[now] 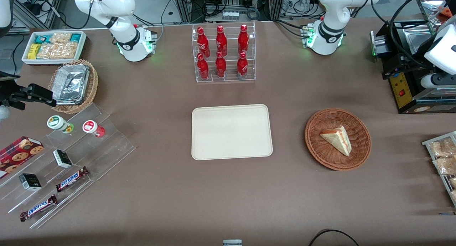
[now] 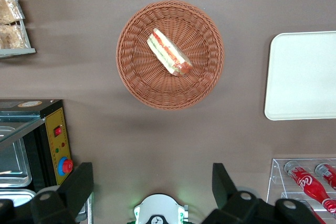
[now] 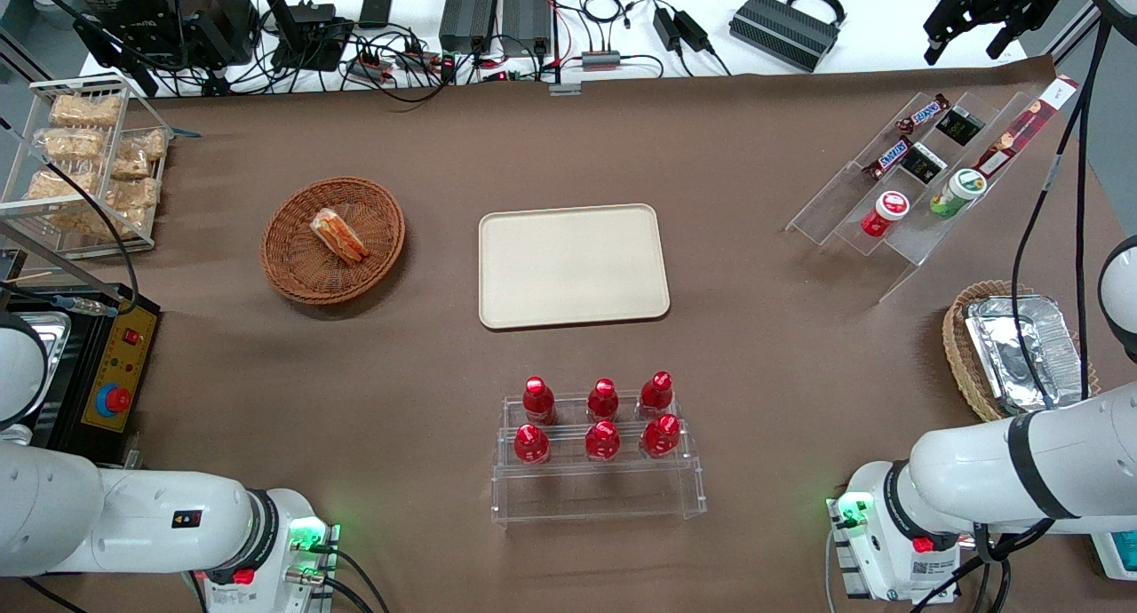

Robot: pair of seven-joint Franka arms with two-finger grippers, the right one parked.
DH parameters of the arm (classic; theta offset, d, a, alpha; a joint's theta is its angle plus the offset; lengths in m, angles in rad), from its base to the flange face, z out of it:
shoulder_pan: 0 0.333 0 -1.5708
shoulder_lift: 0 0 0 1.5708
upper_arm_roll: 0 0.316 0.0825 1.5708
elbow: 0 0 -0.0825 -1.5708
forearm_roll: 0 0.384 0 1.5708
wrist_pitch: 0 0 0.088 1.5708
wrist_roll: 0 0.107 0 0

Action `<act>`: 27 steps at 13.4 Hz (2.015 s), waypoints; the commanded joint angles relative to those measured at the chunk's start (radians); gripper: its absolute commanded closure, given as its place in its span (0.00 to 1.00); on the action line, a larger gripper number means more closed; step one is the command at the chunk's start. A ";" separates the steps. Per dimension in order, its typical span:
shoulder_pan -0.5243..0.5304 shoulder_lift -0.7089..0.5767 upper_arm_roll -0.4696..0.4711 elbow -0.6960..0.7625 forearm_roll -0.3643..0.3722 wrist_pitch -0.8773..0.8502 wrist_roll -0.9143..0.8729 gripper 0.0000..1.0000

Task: Place sandwich from basket to tray
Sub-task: 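Move the left gripper over the wicker basket toward the sandwich, then lower the open left gripper around the wrapped sandwich and close it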

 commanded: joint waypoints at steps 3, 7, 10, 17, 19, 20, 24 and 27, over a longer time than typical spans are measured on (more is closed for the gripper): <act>0.010 -0.018 -0.007 -0.021 0.002 0.049 0.014 0.00; 0.013 0.022 -0.007 -0.026 0.013 0.108 0.010 0.00; 0.014 0.120 -0.001 -0.021 0.011 0.171 0.008 0.00; 0.011 0.242 -0.001 -0.113 0.008 0.372 -0.057 0.00; 0.007 0.242 -0.001 -0.208 0.001 0.493 -0.190 0.00; 0.002 0.237 -0.002 -0.266 0.002 0.560 -0.250 0.00; -0.016 0.205 -0.007 -0.459 0.010 0.769 -0.445 0.00; -0.018 0.179 -0.007 -0.573 0.013 0.865 -0.532 0.00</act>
